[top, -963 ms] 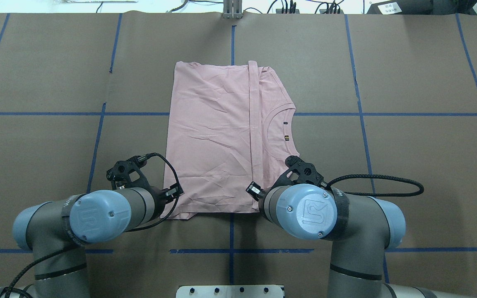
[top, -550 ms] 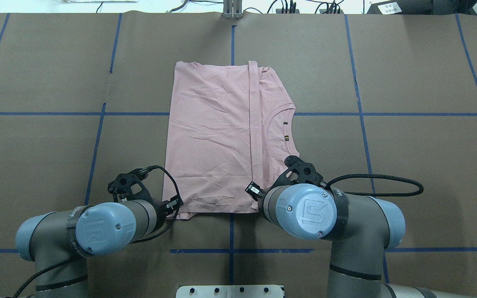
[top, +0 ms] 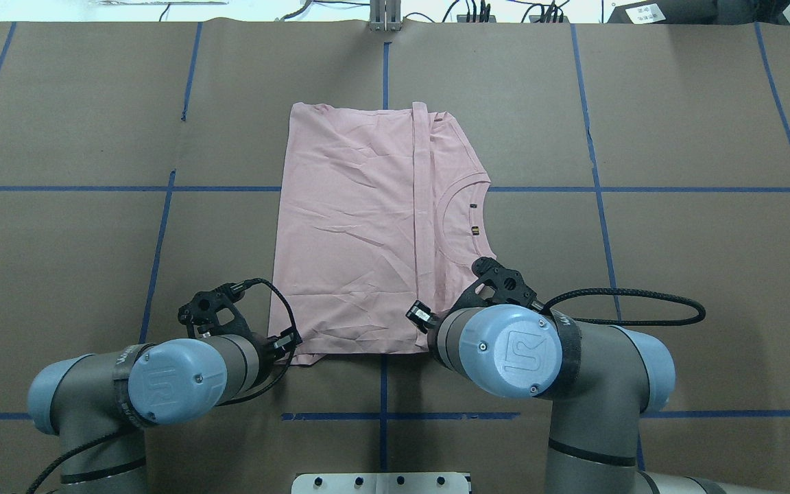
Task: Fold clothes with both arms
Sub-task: 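Grasp the near shirt corners with the left and right grippers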
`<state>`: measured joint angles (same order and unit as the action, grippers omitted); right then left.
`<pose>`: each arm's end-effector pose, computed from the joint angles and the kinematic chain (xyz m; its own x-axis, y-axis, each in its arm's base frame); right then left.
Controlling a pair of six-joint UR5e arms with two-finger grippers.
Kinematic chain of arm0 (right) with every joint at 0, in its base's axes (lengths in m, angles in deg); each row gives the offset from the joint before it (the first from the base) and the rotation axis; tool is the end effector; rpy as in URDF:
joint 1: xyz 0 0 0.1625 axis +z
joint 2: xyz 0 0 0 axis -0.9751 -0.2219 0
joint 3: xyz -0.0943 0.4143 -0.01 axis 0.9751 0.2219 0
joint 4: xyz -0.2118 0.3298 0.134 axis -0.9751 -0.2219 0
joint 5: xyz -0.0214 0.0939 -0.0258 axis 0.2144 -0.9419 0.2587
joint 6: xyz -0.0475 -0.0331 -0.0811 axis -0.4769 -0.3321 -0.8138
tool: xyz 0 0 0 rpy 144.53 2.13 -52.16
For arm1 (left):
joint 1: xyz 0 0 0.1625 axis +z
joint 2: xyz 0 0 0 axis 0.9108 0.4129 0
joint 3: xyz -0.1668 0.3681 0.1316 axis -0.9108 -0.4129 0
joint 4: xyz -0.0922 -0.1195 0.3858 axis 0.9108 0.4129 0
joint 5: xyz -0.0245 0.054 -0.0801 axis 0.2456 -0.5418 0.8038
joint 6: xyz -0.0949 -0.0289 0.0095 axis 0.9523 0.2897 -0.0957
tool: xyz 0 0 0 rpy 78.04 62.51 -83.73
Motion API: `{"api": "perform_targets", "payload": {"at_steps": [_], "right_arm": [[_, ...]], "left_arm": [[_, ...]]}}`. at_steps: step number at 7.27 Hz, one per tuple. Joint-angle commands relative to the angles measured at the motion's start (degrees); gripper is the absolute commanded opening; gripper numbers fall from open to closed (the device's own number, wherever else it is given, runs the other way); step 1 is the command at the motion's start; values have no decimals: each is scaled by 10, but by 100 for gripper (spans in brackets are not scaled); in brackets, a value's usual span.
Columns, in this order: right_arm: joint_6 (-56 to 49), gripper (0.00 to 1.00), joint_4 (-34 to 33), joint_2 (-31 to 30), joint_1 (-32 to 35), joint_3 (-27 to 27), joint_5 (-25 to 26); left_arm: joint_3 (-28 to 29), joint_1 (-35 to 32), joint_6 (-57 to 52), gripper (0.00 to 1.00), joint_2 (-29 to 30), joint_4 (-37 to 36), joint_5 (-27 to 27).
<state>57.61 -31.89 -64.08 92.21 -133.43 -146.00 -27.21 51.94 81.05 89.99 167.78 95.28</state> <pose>-0.5344 -0.2842 0.2243 0.3936 0.5838 0.7101 -0.5185 0.7788 -0.3529 0.5325 -0.2738 0.3113 0.4869 -0.4345 -0.7577 0.4609 0.8647 -0.1996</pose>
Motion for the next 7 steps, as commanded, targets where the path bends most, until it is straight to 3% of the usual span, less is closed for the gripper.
{"api": "perform_targets", "payload": {"at_steps": [1,7], "right_arm": [[0,0,0,1,1,-1,0],[0,0,0,1,1,-5,-4]], "left_arm": [[4,1,0,62,0,0,1],[4,5,1,57,-6,0,1]]}}
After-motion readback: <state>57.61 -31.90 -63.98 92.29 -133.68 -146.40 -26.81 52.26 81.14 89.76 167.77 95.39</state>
